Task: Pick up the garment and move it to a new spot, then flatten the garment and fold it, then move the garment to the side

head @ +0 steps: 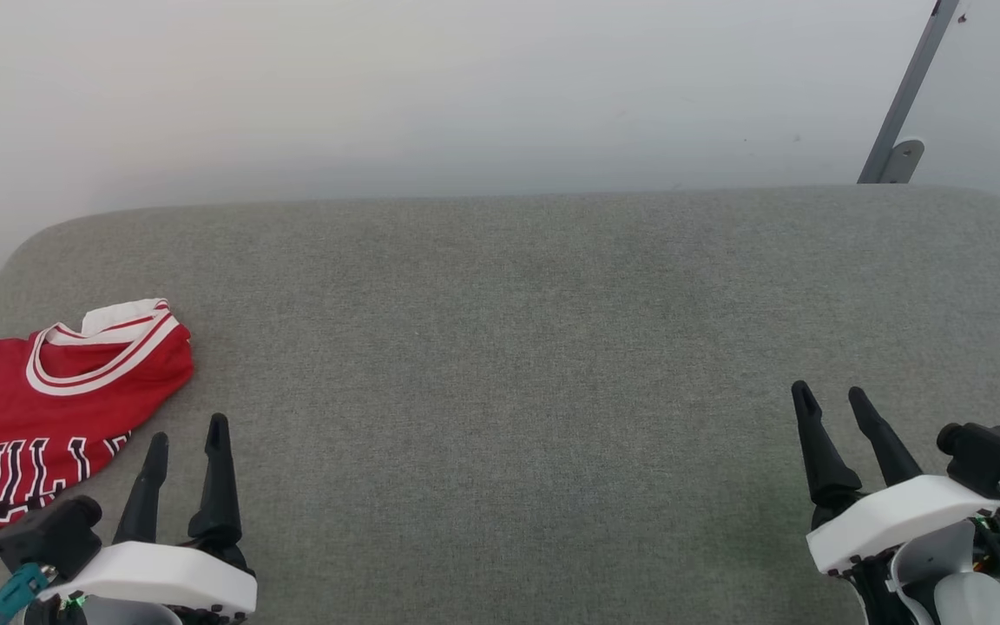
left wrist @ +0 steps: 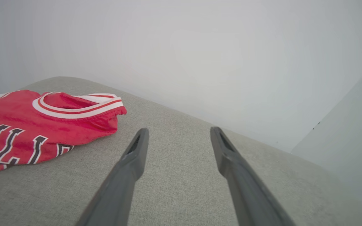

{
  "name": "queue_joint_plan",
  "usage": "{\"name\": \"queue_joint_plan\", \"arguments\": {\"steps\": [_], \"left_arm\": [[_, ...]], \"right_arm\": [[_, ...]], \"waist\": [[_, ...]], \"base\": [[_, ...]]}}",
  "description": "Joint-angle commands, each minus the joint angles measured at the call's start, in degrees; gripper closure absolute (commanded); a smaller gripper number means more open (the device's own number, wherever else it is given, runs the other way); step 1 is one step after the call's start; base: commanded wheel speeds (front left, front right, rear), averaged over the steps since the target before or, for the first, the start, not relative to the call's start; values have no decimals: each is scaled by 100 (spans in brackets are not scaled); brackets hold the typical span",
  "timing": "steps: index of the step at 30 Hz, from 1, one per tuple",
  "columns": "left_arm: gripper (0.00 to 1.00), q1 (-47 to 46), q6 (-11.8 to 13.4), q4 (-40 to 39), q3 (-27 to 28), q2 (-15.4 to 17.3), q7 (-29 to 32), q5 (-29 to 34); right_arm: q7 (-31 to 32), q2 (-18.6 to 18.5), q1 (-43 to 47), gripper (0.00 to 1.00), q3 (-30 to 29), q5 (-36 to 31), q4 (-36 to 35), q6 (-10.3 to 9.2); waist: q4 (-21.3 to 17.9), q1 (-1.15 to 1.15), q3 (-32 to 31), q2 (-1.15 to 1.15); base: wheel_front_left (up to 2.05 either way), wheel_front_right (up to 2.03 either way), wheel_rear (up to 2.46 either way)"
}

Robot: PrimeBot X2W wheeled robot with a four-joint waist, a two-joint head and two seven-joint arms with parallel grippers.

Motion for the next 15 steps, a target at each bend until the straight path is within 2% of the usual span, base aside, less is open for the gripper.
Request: {"name": "queue_joint_plan", "arguments": {"steps": [1, 15], "left_arm": [[0, 36, -19, -64, -23, 59, -61, 141], [0, 80, 19, -143, -117, 128, -219, 687]], "right_arm": [[-59, -28, -28, 0, 12, -162, -78, 2], [-164, -41, 7, 0, 21, -784, -135, 1]], "waist": [[0, 0, -4, 0], [-4, 0, -37, 0]], "base": [[0, 0, 0], [0, 0, 0]]}}
